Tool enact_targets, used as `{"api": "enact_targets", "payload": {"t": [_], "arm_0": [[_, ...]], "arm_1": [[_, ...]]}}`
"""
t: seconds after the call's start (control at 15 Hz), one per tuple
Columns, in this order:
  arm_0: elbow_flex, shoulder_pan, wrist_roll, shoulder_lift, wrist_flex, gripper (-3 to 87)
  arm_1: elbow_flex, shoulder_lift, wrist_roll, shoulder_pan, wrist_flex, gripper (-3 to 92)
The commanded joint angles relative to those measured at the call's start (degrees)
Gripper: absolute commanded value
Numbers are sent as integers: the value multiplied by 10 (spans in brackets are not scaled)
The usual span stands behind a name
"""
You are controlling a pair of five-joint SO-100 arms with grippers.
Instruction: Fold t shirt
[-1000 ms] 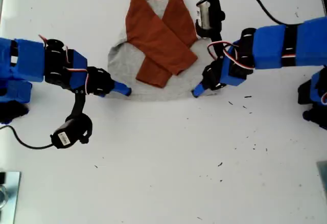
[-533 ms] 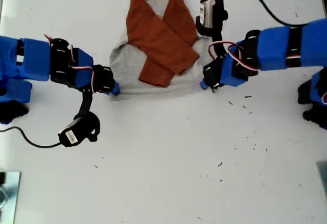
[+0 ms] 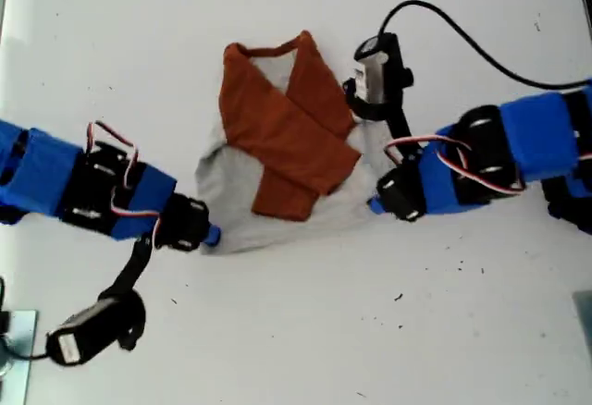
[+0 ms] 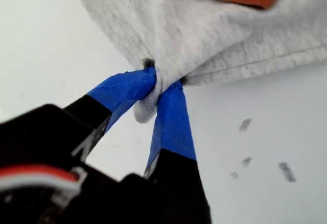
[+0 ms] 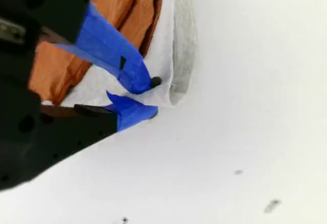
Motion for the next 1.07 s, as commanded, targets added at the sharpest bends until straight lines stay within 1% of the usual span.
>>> {"api": "enact_targets", "payload": {"t": [0.0, 0.07, 0.2, 0.27, 0.33, 0.4, 0.47, 0.53, 0.6, 0.67, 0.73, 0.8, 0.93, 1.0], "arm_0": [[-47, 65, -47, 35, -2, -3], [-45, 63, -45, 51, 1, -3], [-13, 7, -14, 128, 23, -3], [11, -52, 13, 179, 34, -3], [31, -129, 52, 230, 52, -3], [59, -225, 97, 276, 57, -3], [112, -346, 127, 328, 51, 27], [212, -478, 139, 406, 6, 173], [322, -570, 156, 504, -53, 258], [358, -594, 172, 567, -43, 316], [387, -584, 175, 634, -24, 329], [434, -560, 180, 713, -24, 281], [529, -502, 159, 856, -12, 192], [562, -457, 144, 897, -2, 183]], "arm_1": [[-14, 75, 45, -58, 23, 32], [-14, 90, 34, -47, 20, 32], [-20, 103, -24, 22, -3, 32], [-27, 100, -62, 73, -28, 32], [-39, 96, -102, 133, -54, 32], [-43, 86, -127, 210, -88, 36], [-58, 53, -142, 298, -124, 269], [-71, 35, -124, 388, -151, 294], [-22, 69, -69, 472, -194, 293], [27, 108, -62, 521, -211, 293], [47, 134, -79, 547, -165, 293], [91, 168, -89, 550, -150, 293], [196, 250, -98, 514, -134, 293], [250, 303, -98, 482, -120, 293]]}}
